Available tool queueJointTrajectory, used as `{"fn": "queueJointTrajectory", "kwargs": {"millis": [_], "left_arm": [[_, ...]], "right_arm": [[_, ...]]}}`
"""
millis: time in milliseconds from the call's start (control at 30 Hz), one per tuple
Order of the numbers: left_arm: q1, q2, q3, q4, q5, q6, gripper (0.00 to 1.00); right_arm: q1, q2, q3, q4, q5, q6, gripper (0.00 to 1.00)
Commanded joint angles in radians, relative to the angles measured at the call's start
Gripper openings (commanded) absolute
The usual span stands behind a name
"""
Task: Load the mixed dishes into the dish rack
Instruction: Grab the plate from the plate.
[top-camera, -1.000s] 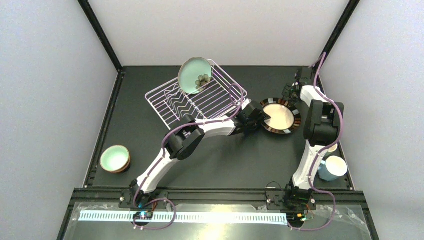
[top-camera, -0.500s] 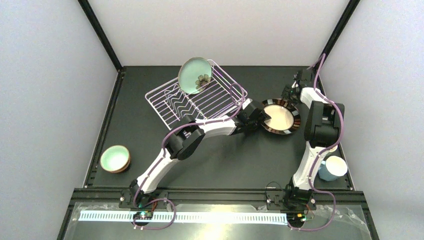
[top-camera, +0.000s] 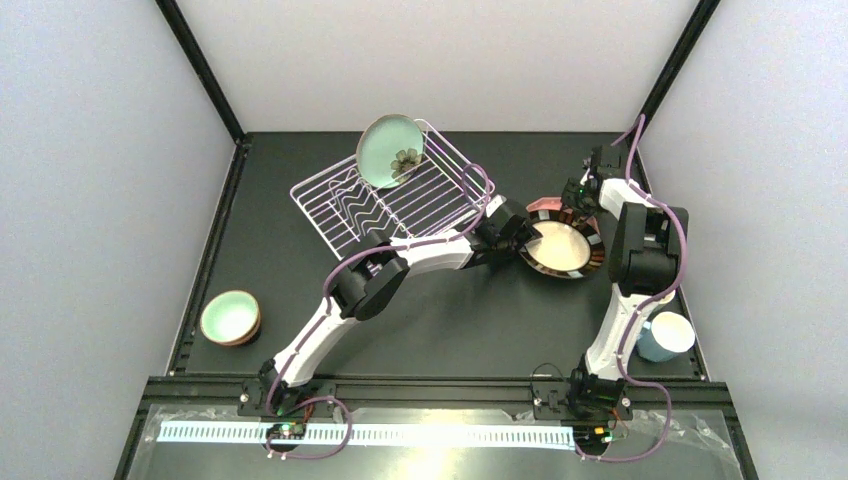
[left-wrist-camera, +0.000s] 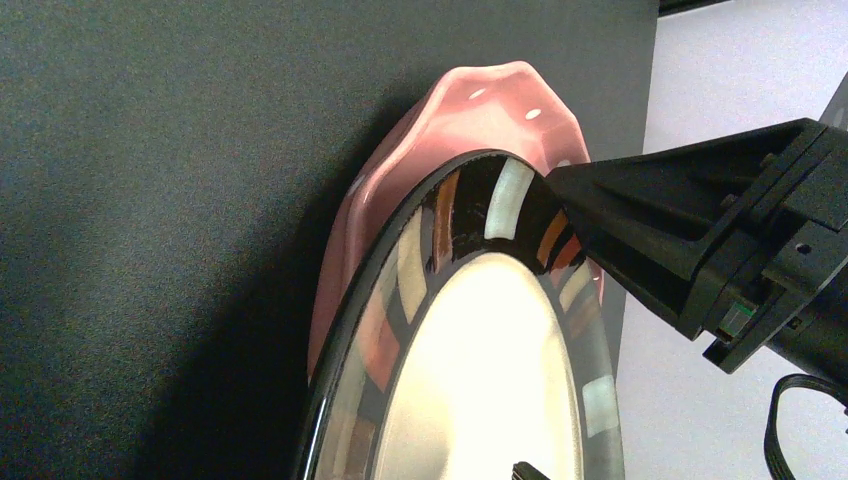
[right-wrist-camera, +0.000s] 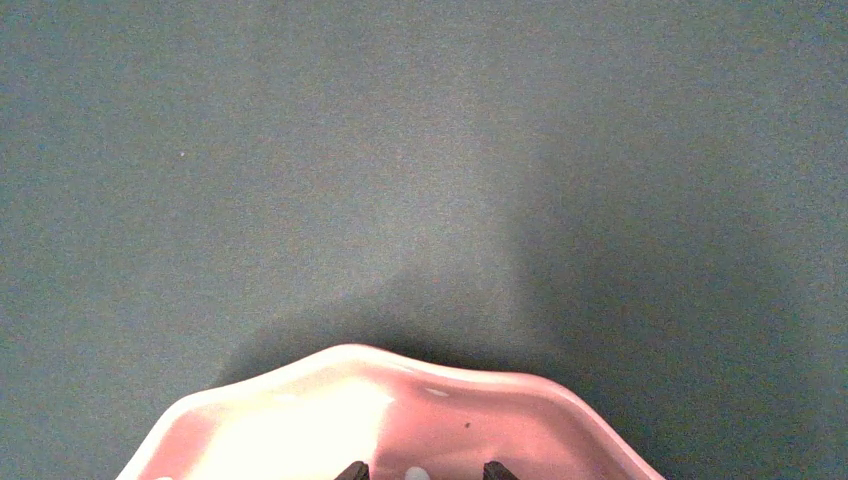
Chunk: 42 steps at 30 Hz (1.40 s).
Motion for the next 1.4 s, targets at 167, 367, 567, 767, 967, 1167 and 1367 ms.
{"fn": "queueJointTrajectory", "kwargs": {"millis": [167,367,567,767,967,1167,1367], "left_arm": [[-0.002,0.061,0.055,0.106,0.086,0.025,0.93],[-0.002,0.102,0.065,0.108,0.187,0.028,0.9],[-0.004,0.129,0.077,0.101,0.237,0.043,0.85],[-0.004,0.106,0.07,0.089,0.215,0.065,0.77],[-0.002,0.061,0.0,0.147,0.209,0.056,0.59],[0.001,0.016,-0.024,0.155,0.212,0.057,0.46],[0.002,-0.001,-0.023,0.151,0.253,0.044,0.27]], "right_arm": [[0.018,0.003,-0.062,-0.13,-0.045,0.003,0.65],[0.018,0.006,-0.079,-0.122,-0.036,-0.009,0.65],[0.018,0.013,-0.079,-0.122,-0.052,-0.007,0.65],[0.018,0.009,-0.092,-0.12,-0.048,-0.008,0.65],[0.018,0.003,-0.091,-0.125,-0.042,-0.012,0.65],[0.018,0.001,-0.087,-0.13,-0.042,-0.012,0.65],[0.018,0.0,-0.083,-0.131,-0.053,-0.008,0.65]]}}
